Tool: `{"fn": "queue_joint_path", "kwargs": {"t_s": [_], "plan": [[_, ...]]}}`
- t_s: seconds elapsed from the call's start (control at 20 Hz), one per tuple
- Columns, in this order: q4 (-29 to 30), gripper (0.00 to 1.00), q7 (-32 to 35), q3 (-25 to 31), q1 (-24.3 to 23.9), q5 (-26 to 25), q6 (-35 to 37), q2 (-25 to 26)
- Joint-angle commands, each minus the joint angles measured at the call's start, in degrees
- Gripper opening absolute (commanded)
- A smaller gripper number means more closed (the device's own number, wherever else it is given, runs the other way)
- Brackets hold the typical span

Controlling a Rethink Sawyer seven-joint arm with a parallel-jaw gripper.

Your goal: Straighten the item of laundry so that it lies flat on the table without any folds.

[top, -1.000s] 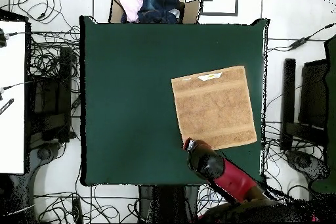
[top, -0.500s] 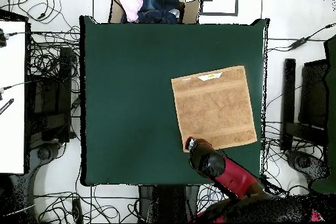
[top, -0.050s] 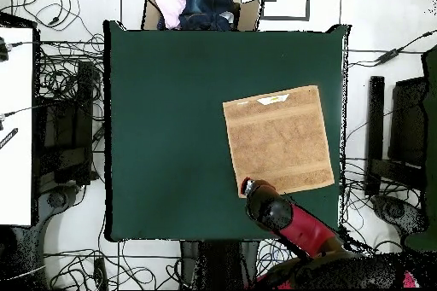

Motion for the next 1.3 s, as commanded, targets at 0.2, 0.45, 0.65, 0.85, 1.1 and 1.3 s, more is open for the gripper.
{"fn": "queue_joint_path", "kwargs": {"t_s": [0.2, 0.45, 0.65, 0.85, 1.1, 1.3], "plan": [[-4.4, 0.00, 13.6, 9.3, 3.7, 2.4, -2.7, 9.0], [-4.3, 0.00, 12.1, 8.3, 3.5, 2.9, 1.6, 6.1], [-4.1, 0.00, 11.6, 8.4, 3.3, 3.7, 4.5, 3.2], [-3.2, 0.00, 11.2, 8.6, 3.0, 4.1, 7.6, 0.4], [-0.9, 0.00, 11.6, 7.5, 4.0, 5.1, 12.1, -5.3], [0.4, 0.00, 11.8, 6.5, 5.2, 6.4, 16.9, -9.6]]}}
